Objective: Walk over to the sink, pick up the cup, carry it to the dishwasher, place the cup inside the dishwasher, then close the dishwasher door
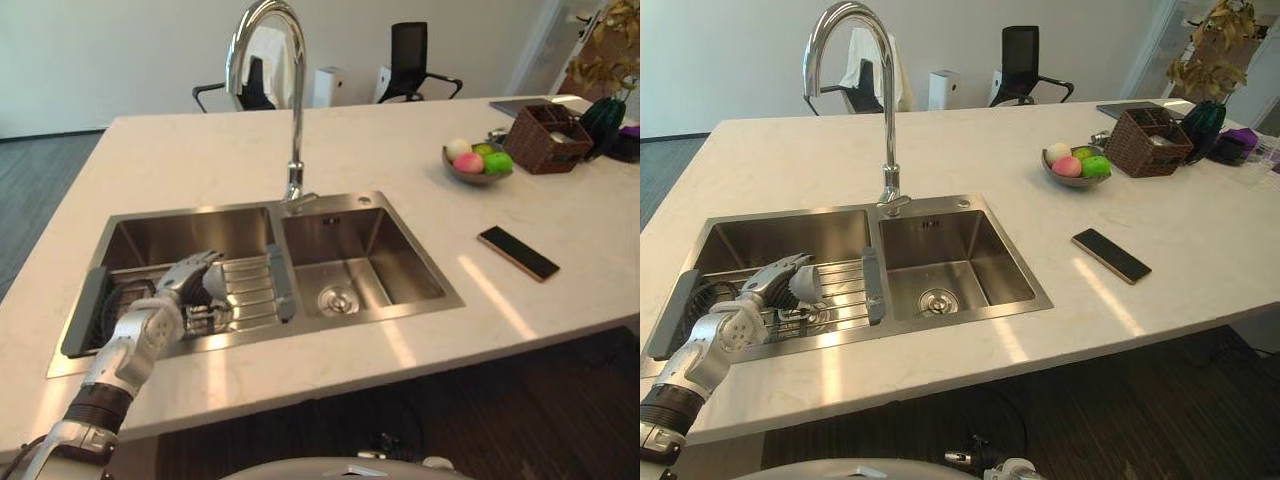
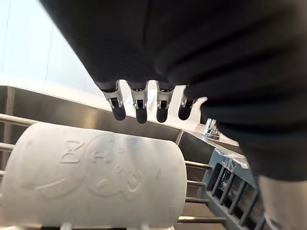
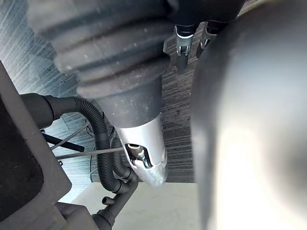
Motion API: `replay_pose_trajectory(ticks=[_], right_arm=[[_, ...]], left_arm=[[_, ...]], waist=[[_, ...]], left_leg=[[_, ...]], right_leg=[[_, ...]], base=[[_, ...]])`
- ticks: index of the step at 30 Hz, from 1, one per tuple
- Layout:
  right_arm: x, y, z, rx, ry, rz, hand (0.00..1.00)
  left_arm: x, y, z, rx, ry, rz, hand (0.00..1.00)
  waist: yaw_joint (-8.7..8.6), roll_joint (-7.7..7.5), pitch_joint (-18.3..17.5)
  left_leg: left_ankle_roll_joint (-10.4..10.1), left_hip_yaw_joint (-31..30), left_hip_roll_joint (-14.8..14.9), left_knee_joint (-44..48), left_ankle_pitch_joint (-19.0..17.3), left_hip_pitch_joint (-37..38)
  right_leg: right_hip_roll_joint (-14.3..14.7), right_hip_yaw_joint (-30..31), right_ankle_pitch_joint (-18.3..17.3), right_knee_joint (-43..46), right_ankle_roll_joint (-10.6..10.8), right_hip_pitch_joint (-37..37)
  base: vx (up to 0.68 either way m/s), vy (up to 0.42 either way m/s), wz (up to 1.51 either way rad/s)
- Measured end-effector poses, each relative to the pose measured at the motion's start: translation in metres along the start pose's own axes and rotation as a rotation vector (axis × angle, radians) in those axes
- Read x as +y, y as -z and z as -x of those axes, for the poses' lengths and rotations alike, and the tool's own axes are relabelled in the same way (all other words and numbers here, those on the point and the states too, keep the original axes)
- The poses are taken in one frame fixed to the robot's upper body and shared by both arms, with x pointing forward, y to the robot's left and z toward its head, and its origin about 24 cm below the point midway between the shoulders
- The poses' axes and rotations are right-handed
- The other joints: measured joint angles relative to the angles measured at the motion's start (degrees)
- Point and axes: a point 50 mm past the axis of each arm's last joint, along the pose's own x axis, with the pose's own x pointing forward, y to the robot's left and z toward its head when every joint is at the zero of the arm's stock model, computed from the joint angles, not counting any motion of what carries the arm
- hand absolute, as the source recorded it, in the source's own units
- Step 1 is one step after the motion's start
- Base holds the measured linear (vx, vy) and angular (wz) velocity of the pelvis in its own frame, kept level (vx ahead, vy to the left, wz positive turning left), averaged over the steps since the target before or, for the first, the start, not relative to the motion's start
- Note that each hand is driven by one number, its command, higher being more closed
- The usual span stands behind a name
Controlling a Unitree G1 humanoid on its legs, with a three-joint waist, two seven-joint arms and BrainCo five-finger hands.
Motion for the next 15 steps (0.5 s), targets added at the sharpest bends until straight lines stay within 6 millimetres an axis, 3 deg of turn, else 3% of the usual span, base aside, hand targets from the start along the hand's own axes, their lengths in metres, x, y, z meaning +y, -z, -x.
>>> replay_pose_trajectory(ticks=[15], right_arm=[[0.0,-0.003,-0.001,-0.001,-0.003,0.003,0.0]], left_arm=[[-0.006,0.021,-0.003,0.115,0.001,0.011,0.0]], waist=[[-0.82,0.1,0.1]], left_leg=[[0.1,0.7,-0.1,0.0,-0.3,0.0]], right_leg=[[0.0,0.5,0.0,0.0,0.0,-0.3]], base=[[-0.01,-0.004,-0.02]])
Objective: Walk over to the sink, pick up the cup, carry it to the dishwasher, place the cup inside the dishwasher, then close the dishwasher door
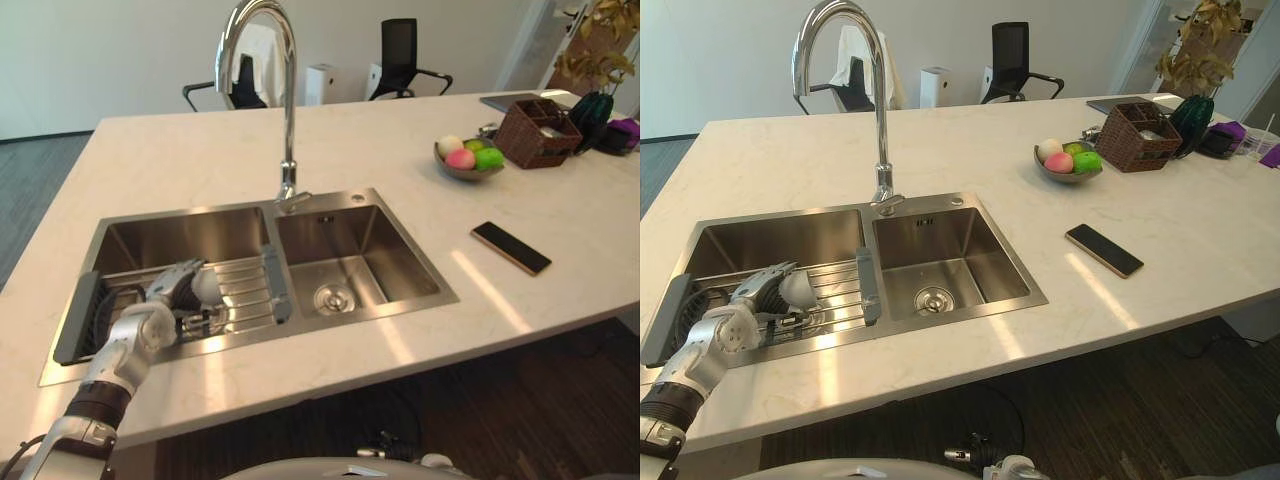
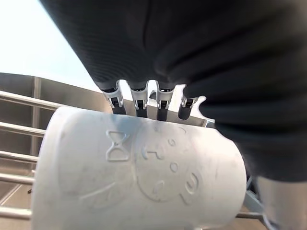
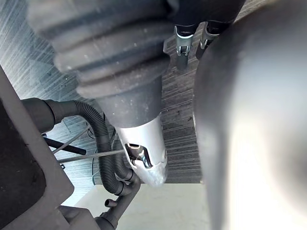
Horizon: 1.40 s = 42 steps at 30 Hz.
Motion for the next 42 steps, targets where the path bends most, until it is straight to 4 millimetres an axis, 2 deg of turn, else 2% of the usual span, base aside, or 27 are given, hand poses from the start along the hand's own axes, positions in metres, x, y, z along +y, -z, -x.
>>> replay_pose_trajectory(ticks=[13,17,24,30,33,38,42], right_arm=[[-0.001,-0.001,0.0,0.001,-0.002,0.013,0.0],[0.0,-0.002,0.0,0.002,-0.005,0.025,0.0],[0.0,-0.003,0.0,0.0,-0.005,0.027,0.0],[-0.002,-0.003,0.001,0.002,-0.001,0.029,0.0],[-0.002,-0.003,0.001,-0.001,-0.001,0.03,0.0],[-0.003,-0.002,0.001,0.002,0.002,0.03,0.0],[-0.002,-0.002,0.001,-0.002,0.0,0.03,0.0]], left_arm=[[0.009,0.01,-0.005,0.046,-0.018,0.003,0.0],[0.006,0.011,-0.006,0.055,0.032,0.006,0.0],[0.012,0.017,-0.003,0.055,0.055,-0.017,0.0],[0.017,0.012,-0.002,0.017,0.047,-0.019,0.0],[0.025,0.009,0.004,-0.024,0.02,-0.047,0.0],[0.032,0.011,0.009,-0.024,-0.022,-0.035,0.0],[0.032,0.006,0.014,-0.054,-0.031,-0.042,0.0]], waist=[[0.03,0.38,0.3],[-0.1,0.41,0.5],[0.0,0.51,0.8],[1.28,0.54,1.2],[1.33,0.32,1.7],[2.55,0.25,2.1],[2.55,0.05,2.2]], left_leg=[[-0.3,1.5,0.3,0.0,-0.5,0.8],[-0.3,1.7,0.3,0.0,-0.6,0.8],[-0.4,1.5,0.4,0.0,-0.6,0.9],[-0.4,1.1,0.3,0.0,-0.6,0.9],[-0.3,0.0,0.2,0.0,-0.6,0.9],[-0.2,-0.4,-0.1,0.0,-0.6,0.8],[-0.2,-1.0,-0.2,0.0,-0.6,0.6]], right_leg=[[0.4,1.5,0.0,0.3,0.0,-0.1],[0.4,1.6,-0.1,0.3,-0.1,-0.1],[0.4,1.5,-0.2,0.3,0.0,0.3],[0.3,1.1,-0.5,0.7,0.0,0.3],[0.1,-0.1,-1.0,1.1,0.1,0.5],[-0.1,-0.4,-1.2,1.1,0.2,0.8],[-0.2,-1.0,-1.4,1.1,0.3,0.8]], base=[[-0.01,-0.007,-0.04],[0.0,-0.006,-0.02],[0.0,-0.025,0.01],[-0.02,-0.018,0.03],[-0.01,-0.012,0.17],[-0.01,-0.019,0.04],[-0.02,-0.029,0.07]])
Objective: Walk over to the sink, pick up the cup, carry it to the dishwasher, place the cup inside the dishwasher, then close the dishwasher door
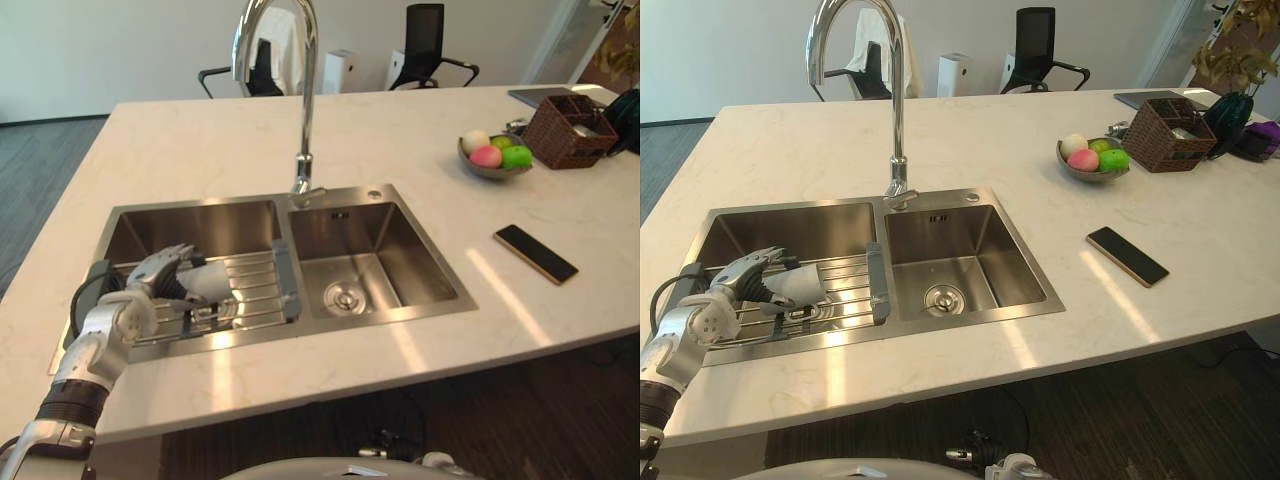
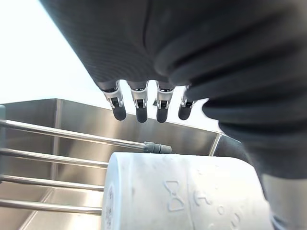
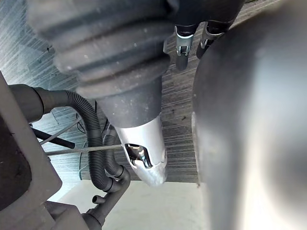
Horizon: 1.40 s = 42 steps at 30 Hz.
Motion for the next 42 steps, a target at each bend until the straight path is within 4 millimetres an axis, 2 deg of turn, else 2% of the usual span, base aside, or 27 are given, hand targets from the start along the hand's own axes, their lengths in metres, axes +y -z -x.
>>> replay_pose_trajectory(ticks=[6,22,35,40,41,42], right_arm=[[-0.001,0.001,0.0,0.003,0.001,-0.001,0.0],[0.001,-0.001,-0.001,0.005,-0.002,-0.001,0.0],[0.002,-0.008,-0.002,0.005,-0.019,0.003,0.0],[0.002,-0.008,-0.002,0.012,-0.026,0.021,0.0],[0.001,-0.009,-0.002,0.013,-0.03,0.028,0.0],[0.001,-0.009,-0.002,0.018,-0.03,0.033,0.0]], left_arm=[[-0.005,-0.003,0.005,-0.015,0.03,-0.003,0.0],[-0.023,-0.016,0.001,-0.023,0.092,0.024,0.0],[-0.035,0.001,-0.003,0.096,0.097,0.044,0.0],[-0.039,0.007,-0.005,0.133,0.09,0.068,0.0],[-0.04,0.007,-0.006,0.142,0.089,0.076,0.0],[-0.041,0.008,-0.006,0.15,0.091,0.08,0.0]], waist=[[0.14,-0.1,0.0],[-0.39,-0.61,0.0],[-1.72,-0.88,-0.2],[-1.63,-0.23,0.1],[-1.74,-0.61,-0.1],[-1.85,-0.05,0.1]], left_leg=[[0.1,-0.6,0.0,0.0,0.1,-0.1],[0.0,-0.3,0.1,0.0,0.0,0.2],[-0.1,1.6,0.2,0.0,0.0,0.5],[-0.1,2.9,0.3,0.0,-0.1,0.9],[-0.1,2.9,0.2,0.0,-0.2,1.1],[-0.1,3.0,0.2,0.0,-0.2,1.1]], right_leg=[[0.0,-0.7,-0.4,0.3,-0.1,0.0],[0.1,-0.4,-0.5,0.6,-0.1,-0.1],[0.3,1.3,0.1,0.3,-0.1,-0.5],[0.4,2.5,0.7,-0.3,-0.1,-0.5],[0.3,2.6,0.7,-0.2,-0.1,-0.4],[0.4,2.7,0.8,-0.2,-0.1,-0.4]], base=[[-0.02,-0.034,0.06],[-0.01,-0.009,-0.01],[-0.02,-0.017,-0.07],[-0.04,-0.019,-0.12],[-0.05,-0.02,-0.05],[-0.05,-0.025,-0.04]])
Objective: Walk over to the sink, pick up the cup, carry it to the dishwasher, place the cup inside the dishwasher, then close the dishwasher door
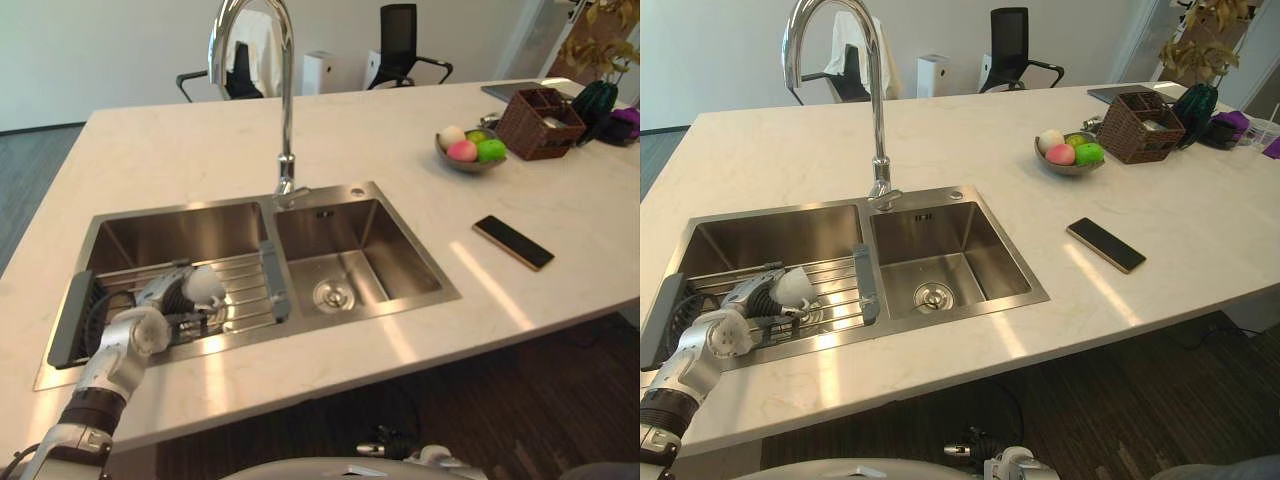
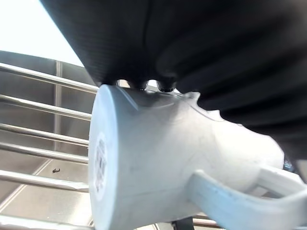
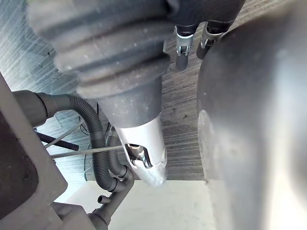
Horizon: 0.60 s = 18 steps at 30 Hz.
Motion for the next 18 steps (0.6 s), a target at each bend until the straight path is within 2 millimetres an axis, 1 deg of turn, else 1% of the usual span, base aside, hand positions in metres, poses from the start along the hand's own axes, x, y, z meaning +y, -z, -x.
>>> replay_pose_trajectory(ticks=[2,3,5,6,7,9,12,14,17,18], right_arm=[[0.0,0.0,0.0,0.005,0.0,0.005,0.0],[0.0,0.0,0.0,0.005,0.0,0.004,0.0],[0.0,0.0,0.0,0.005,-0.001,0.005,0.0],[0.0,-0.001,0.0,0.005,-0.001,0.006,0.0],[0.0,-0.001,0.0,0.005,-0.002,0.006,0.0],[0.0,-0.001,0.0,0.005,-0.003,0.007,0.0],[0.0,-0.002,0.0,0.007,-0.004,0.008,0.0],[-0.002,-0.002,0.0,0.013,-0.004,0.012,0.0],[-0.005,-0.004,0.001,0.03,-0.018,0.057,0.0],[-0.006,-0.004,0.001,0.039,-0.016,0.066,0.0]], left_arm=[[-0.001,0.001,-0.001,0.01,0.004,0.003,0.0],[-0.001,0.002,-0.001,0.015,0.006,0.004,0.0],[-0.001,0.004,-0.002,0.021,0.008,0.007,0.0],[-0.001,0.004,-0.002,0.023,0.008,0.008,0.0],[-0.001,0.005,-0.002,0.025,0.009,0.01,0.0],[-0.001,0.005,-0.003,0.031,0.012,0.014,0.0],[-0.004,0.008,-0.004,0.054,0.039,0.061,0.0],[-0.004,0.008,-0.005,0.062,0.07,0.108,0.0],[-0.015,0.012,-0.004,0.083,0.197,0.187,0.0],[-0.022,0.016,-0.003,0.104,0.266,0.228,0.0]], waist=[[-0.09,-0.2,-0.2],[-0.11,0.04,-0.1],[-0.2,-0.22,-0.3],[-0.27,0.04,-0.1],[-0.29,-0.27,-0.3],[-0.35,-0.12,-0.2],[-0.67,-0.2,-0.3],[-0.67,-0.07,-0.4],[-0.92,0.12,-0.5],[-0.94,0.2,-0.6]], left_leg=[[0.0,0.1,0.0,0.0,0.0,0.1],[0.0,0.1,0.0,0.0,0.0,0.1],[0.0,0.1,0.0,0.0,0.0,0.1],[0.0,0.2,0.0,0.0,0.0,0.1],[0.1,0.2,0.0,0.0,0.0,0.1],[0.1,0.2,-0.1,0.0,-0.1,0.1],[0.1,0.2,-0.1,0.0,-0.1,0.1],[0.0,0.2,-0.1,0.0,-0.1,0.2],[0.0,0.2,-0.1,0.0,-0.1,0.4],[0.0,0.3,-0.1,0.0,-0.1,0.5]], right_leg=[[0.0,0.1,0.0,0.0,0.0,0.0],[0.0,0.1,0.0,0.0,0.0,0.0],[0.0,0.2,0.1,0.0,0.0,0.0],[0.0,0.2,0.1,0.0,0.0,0.0],[0.0,0.2,0.1,0.0,0.0,0.0],[0.2,0.2,0.1,-0.1,0.0,0.0],[0.3,0.2,0.1,-0.1,0.0,0.0],[0.3,0.2,0.1,-0.1,0.0,0.1],[0.4,0.3,0.1,-0.1,0.0,0.2],[0.4,0.4,0.1,-0.1,0.0,0.3]], base=[[-0.04,-0.023,-0.02],[-0.03,-0.024,-0.01],[0.0,0.0,0.0],[0.0,0.0,0.0],[0.0,0.0,0.0],[-0.01,-0.038,0.0],[0.0,-0.012,0.0],[-0.01,-0.016,0.0],[-0.02,-0.019,-0.01],[-0.02,-0.015,-0.04]])
